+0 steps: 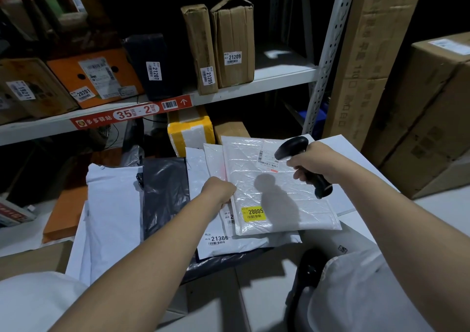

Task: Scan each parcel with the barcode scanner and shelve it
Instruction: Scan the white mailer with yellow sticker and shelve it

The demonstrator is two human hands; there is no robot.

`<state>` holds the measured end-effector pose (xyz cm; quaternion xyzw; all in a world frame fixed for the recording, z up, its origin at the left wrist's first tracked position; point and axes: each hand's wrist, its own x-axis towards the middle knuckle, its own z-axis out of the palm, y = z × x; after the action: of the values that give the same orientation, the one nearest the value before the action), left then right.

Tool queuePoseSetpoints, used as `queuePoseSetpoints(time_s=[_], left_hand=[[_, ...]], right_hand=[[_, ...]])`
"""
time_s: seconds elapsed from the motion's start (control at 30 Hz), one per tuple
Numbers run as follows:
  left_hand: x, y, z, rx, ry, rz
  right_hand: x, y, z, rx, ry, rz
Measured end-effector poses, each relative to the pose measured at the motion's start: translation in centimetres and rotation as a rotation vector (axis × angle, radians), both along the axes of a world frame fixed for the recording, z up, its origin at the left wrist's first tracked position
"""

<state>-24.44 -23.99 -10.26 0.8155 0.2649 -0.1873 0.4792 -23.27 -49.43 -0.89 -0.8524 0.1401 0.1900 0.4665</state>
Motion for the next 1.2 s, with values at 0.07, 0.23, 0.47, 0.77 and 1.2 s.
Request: queuePoseSetpoints(time_s=[0.07,0.23,0.47,0.77,1.2], left_hand=[[0.0,0.0,0.1,-0.003,0.004,-0.004],[0.0,0.2,-0.2,0.003,-0.002,-0.016],[0.0,0.3,-0.1,0.004,0.011,-0.030],[0.1,0.3,-0.4,0.013,0.008,-0.025],[0.2,0.2,-0.4,0.012,0.021,-0.018]], right_hand=[[0.1,0.2,0.2,0.116,0.032,-0.054],[0.5,0.6,0.2,0.325,0.135,-0.153],[0.2,0.9,0.9,0.462,0.225,-0.241],[0.2,1.0,0.9,0.546,0.221,-0.289],[0.2,0.6,0.6,0.521,0.200,-0.327]])
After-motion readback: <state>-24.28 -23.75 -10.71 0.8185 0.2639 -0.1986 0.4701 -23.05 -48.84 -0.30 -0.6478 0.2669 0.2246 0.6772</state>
